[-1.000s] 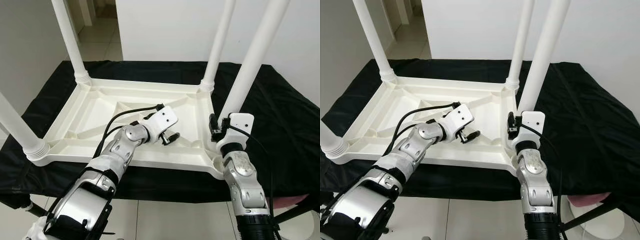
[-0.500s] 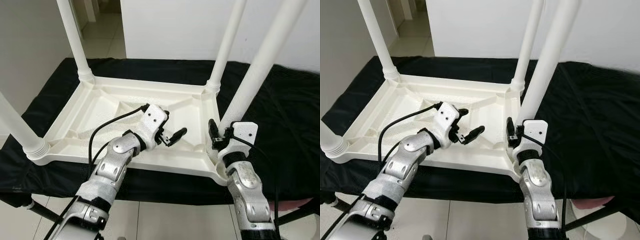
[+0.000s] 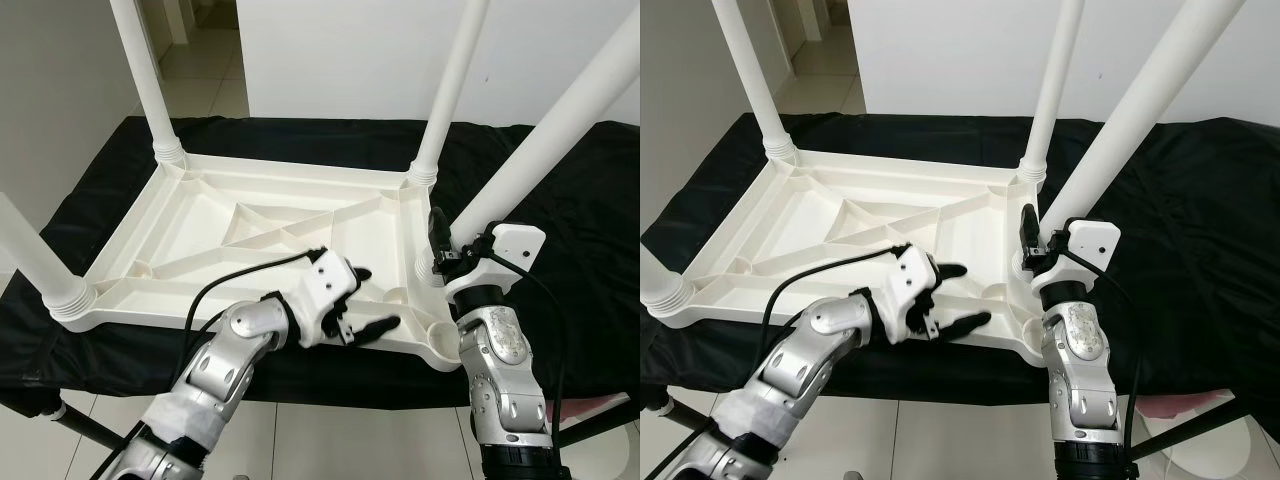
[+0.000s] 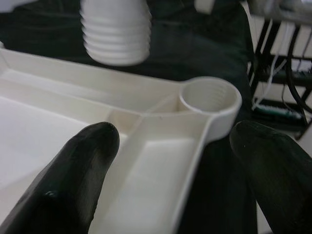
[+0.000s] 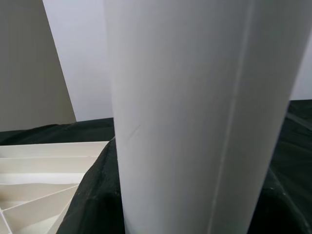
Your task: Building children table
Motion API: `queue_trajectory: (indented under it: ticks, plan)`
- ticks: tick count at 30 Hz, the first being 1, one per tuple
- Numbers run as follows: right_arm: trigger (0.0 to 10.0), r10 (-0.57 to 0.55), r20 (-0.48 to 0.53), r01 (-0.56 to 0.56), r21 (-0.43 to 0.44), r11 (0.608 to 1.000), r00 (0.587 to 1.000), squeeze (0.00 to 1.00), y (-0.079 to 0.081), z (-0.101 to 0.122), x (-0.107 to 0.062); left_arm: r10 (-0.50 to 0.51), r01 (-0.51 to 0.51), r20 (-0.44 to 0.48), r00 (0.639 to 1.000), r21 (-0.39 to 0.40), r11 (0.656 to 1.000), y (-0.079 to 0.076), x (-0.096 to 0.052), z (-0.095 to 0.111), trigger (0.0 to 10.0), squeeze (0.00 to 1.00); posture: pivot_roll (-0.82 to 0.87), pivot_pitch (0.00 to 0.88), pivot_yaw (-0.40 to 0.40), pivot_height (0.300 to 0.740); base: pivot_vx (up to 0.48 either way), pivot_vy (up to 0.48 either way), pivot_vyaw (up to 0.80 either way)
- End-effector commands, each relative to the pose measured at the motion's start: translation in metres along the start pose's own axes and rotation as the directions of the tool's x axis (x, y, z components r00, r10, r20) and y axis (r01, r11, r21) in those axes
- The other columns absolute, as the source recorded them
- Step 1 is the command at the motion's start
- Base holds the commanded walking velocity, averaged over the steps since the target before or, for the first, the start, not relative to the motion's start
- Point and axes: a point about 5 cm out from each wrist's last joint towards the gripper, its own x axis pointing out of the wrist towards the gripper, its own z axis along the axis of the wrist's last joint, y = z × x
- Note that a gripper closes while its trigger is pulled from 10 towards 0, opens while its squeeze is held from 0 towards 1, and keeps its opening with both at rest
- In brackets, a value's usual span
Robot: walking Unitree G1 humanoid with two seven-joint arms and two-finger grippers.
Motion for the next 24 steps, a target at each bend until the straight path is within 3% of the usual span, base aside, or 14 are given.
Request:
queue_trajectory:
  ticks: [1, 6, 8, 13, 16, 18, 24]
  plan:
    - [10.0, 0.006, 0.031, -0.006, 0.002, 1.000, 0.999, 0.00, 0.000, 0.005, 0.003, -0.066, 0.066, -0.042, 0.997, -0.004, 0.998, -0.008, 0.000, -0.006, 10.0, 0.00, 0.03, 0.073, -0.007, 0.740, 0.000, 0.000, 0.00]
    - [10.0, 0.009, 0.035, -0.009, 0.001, 1.000, 0.999, 0.00, 0.001, 0.005, 0.004, -0.067, 0.068, -0.141, 0.988, 0.004, 0.998, -0.009, 0.003, -0.017, 10.0, 0.00, 0.02, 0.071, -0.005, 0.740, 0.000, 0.000, 0.00]
    - [10.0, 0.011, 0.038, -0.011, -0.002, 1.000, 0.999, 0.00, 0.001, 0.005, 0.005, -0.023, 0.024, -0.187, 0.982, 0.000, 1.000, -0.004, 0.006, -0.023, 10.0, 0.00, 0.02, 0.071, -0.003, 0.740, 0.000, 0.000, 0.00]
    - [10.0, 0.011, 0.039, -0.011, -0.003, 1.000, 0.999, 0.00, 0.001, 0.006, 0.005, 0.009, -0.011, -0.204, 0.979, -0.009, 1.000, -0.001, 0.008, -0.025, 10.0, 0.00, 0.02, 0.071, -0.003, 0.740, 0.000, 0.000, 0.00]
    - [10.0, 0.007, 0.040, -0.007, -0.004, 1.000, 0.999, 0.00, 0.001, 0.005, 0.006, 0.127, -0.127, -0.254, 0.959, 0.018, 0.992, 0.015, 0.011, -0.028, 10.0, 0.00, 0.01, 0.070, -0.003, 0.740, 0.000, 0.000, 0.00]
    - [10.0, 0.007, 0.040, -0.007, -0.004, 1.000, 0.999, 0.00, 0.001, 0.005, 0.006, 0.127, -0.127, -0.254, 0.959, 0.018, 0.992, 0.015, 0.011, -0.028, 10.0, 0.00, 0.01, 0.070, -0.003, 0.740, 0.000, 0.000, 0.00]
    - [10.0, 0.009, 0.034, -0.009, -0.003, 1.000, 0.999, 0.00, 0.003, 0.003, 0.006, 0.249, -0.234, -0.269, 0.930, 0.088, 0.968, 0.039, 0.011, -0.023, 10.0, 0.00, 0.02, 0.073, 0.000, 0.740, 0.000, 0.000, 0.00]
